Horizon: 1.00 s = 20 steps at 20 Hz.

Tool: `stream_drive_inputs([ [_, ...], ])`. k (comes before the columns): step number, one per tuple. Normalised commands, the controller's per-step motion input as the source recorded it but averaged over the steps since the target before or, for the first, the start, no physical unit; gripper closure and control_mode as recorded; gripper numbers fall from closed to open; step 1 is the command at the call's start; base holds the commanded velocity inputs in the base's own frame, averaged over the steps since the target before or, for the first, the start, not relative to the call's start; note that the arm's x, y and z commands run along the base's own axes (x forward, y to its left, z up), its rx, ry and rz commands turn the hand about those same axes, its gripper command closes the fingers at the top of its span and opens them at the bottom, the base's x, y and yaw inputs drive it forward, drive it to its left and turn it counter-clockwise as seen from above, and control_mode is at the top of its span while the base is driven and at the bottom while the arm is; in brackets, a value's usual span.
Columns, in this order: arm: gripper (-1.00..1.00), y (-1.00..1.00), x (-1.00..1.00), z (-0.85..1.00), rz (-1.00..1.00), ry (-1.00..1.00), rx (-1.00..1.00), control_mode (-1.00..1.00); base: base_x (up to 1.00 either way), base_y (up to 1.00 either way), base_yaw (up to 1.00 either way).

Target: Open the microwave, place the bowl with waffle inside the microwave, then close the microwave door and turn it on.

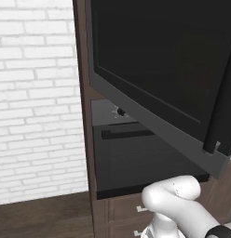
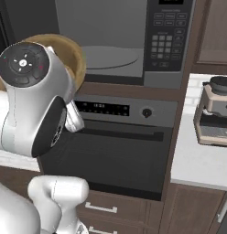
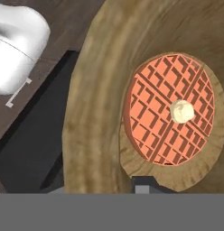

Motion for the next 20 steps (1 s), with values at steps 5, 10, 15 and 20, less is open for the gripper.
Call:
stream_drive_inputs([
  [5,1.00,0.19,0.77,0.00,-0.22,-0.03,0.10,-1.00,0.00,0.00,0.00],
  [10,1.00,0.01,0.85,-0.02,-0.20,-0.06,0.12,-1.00,0.00,0.00,0.00],
  [15,1.00,0.00,1.00,0.01,-0.02,0.01,0.09,-1.00,0.00,0.00,0.00],
  [20,1.00,0.02,0.87,0.25,0.21,0.07,0.09,-1.00,0.00,0.00,0.00],
])
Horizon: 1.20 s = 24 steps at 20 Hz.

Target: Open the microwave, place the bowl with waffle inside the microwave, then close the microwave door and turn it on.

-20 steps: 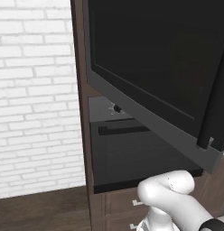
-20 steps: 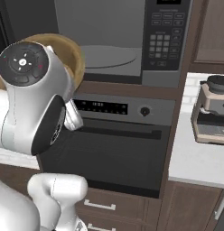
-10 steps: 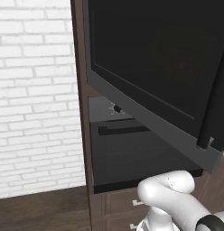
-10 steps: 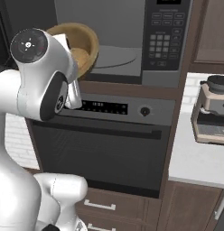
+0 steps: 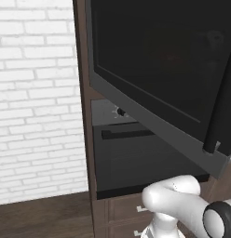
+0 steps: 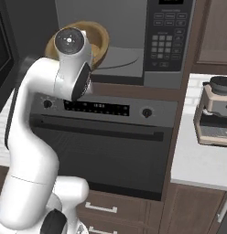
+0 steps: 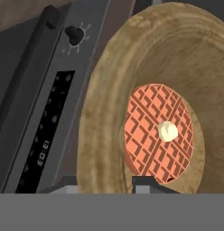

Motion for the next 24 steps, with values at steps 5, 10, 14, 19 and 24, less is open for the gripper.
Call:
stream_drive_inputs([
  [5,1.00,0.03,0.68,0.31,0.31,0.00,0.14,-1.00,0.00,0.00,0.00],
  [10,1.00,0.02,0.67,0.30,0.26,0.00,0.05,-1.00,0.00,0.00,0.00],
  [14,-1.00,0.28,0.41,0.02,0.08,0.00,-0.01,-1.00,0.00,0.00,0.00],
  [19,-1.00,0.25,0.26,-0.03,0.00,0.00,-0.15,-1.00,0.00,0.00,0.00],
  [24,-1.00,0.00,0.39,-0.20,0.00,-0.03,-0.10,-1.00,0.00,0.00,0.00],
])
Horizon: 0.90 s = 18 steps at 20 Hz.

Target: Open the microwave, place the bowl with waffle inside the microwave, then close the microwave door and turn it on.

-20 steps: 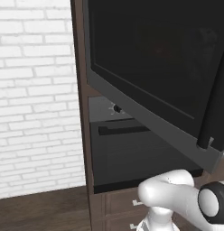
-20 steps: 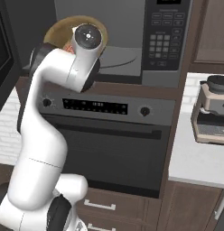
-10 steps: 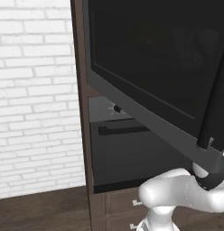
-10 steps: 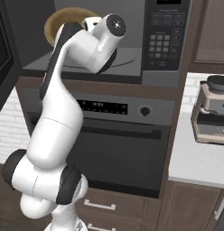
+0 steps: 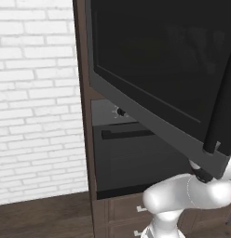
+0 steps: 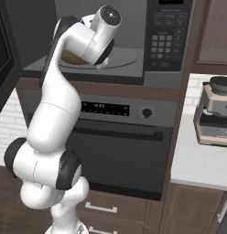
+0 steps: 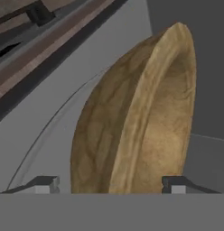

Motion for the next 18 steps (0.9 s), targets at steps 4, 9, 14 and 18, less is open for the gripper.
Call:
stream_drive_inputs([
  [4,-1.00,-0.02,0.38,-0.22,0.00,-0.03,0.00,-1.00,0.00,0.00,0.00],
  [9,-1.00,-0.48,-0.07,-0.02,0.00,-0.10,0.07,-1.00,0.00,0.00,0.00],
  [14,-1.00,-0.76,-0.90,0.06,0.01,-0.10,0.14,-1.00,0.00,0.00,0.00],
  [18,-1.00,-0.78,-1.00,0.00,0.05,-0.14,0.07,-1.00,0.00,0.00,0.00],
])
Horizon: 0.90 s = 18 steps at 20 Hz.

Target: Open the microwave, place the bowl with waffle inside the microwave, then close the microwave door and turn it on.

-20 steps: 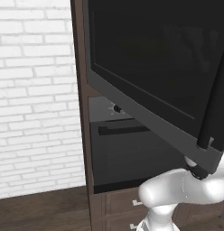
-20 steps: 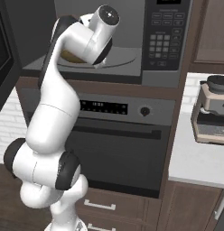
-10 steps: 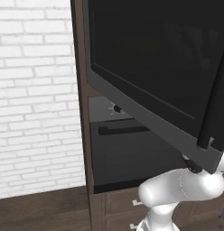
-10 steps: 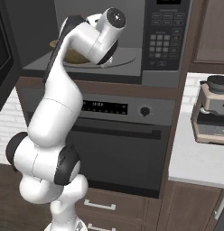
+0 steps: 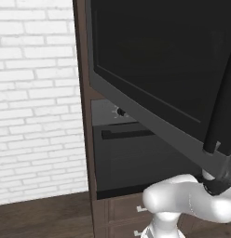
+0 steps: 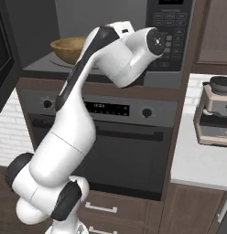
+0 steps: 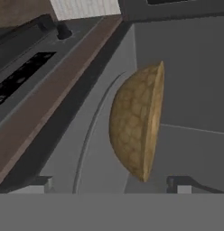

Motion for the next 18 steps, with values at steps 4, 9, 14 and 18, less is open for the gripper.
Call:
stream_drive_inputs([
  [4,-1.00,-0.58,-1.00,0.00,0.22,-0.09,0.07,-1.00,0.00,0.00,0.00],
  [9,-1.00,-0.24,-1.00,-0.08,0.31,-0.07,0.02,-1.00,0.00,0.00,0.00],
  [14,-1.00,0.00,-1.00,-0.23,0.35,-0.04,0.00,-1.00,0.00,0.00,0.00],
  [18,-1.00,0.00,-1.00,-0.28,0.31,0.00,0.00,-1.00,0.00,0.00,0.00],
])
